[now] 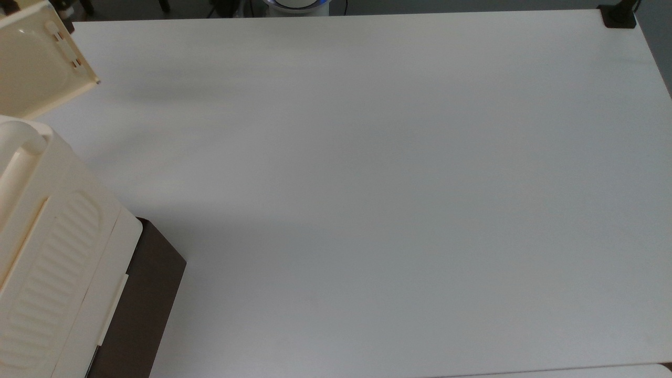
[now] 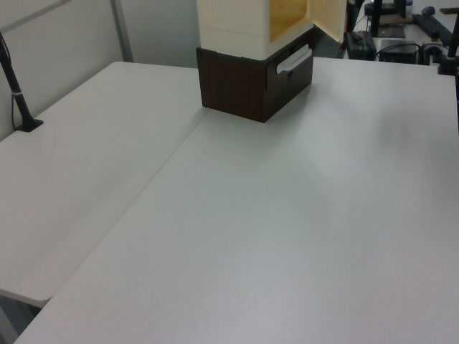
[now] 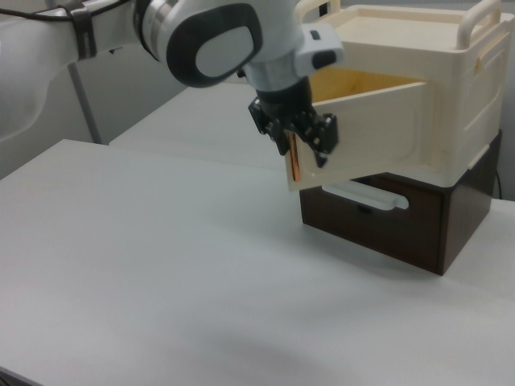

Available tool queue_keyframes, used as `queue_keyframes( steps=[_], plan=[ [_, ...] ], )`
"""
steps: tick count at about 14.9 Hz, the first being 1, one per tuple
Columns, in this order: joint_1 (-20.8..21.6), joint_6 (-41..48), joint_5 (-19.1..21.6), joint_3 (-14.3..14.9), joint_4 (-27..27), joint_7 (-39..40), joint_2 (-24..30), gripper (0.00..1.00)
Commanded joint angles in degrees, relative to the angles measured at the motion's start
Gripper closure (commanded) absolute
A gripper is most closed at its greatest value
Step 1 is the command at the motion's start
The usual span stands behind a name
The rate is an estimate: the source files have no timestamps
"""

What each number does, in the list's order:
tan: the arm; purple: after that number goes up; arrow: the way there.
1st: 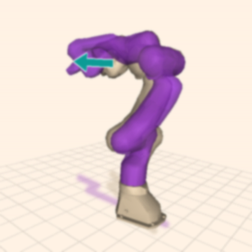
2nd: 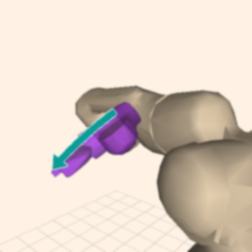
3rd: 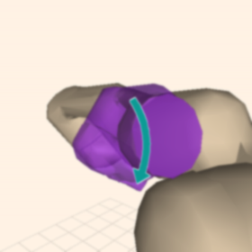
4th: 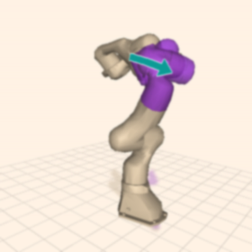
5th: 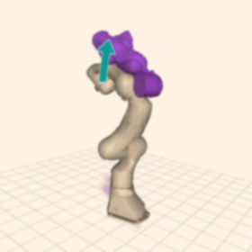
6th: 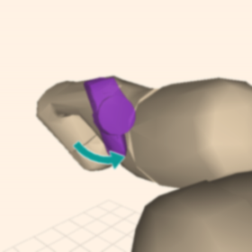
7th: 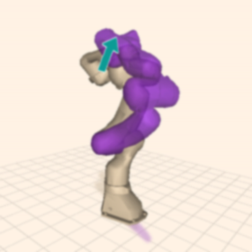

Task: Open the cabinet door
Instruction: 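Pull the door edge outward, swinging the door open on its hinge, then release the door and lift the gripper away from the cabinet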

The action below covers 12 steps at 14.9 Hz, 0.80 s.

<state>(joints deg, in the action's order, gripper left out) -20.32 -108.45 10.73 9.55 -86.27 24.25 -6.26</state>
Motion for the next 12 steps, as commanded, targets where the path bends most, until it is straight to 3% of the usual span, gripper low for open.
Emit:
queue_keyframes(
  steps=[1,6,10,12],
  plan=[
    [-4.3,1.3,-0.1,0.4,-0.7,5.3,1.1,0.0],
    [-10.2,1.2,-0.2,0.5,-0.4,12.6,0.9,0.0],
    [-10.9,2.3,-1.3,0.5,1.3,12.5,1.3,0.0],
    [-11.4,9.3,-3.8,0.5,3.6,12.7,2.0,0.0]
  ],
)
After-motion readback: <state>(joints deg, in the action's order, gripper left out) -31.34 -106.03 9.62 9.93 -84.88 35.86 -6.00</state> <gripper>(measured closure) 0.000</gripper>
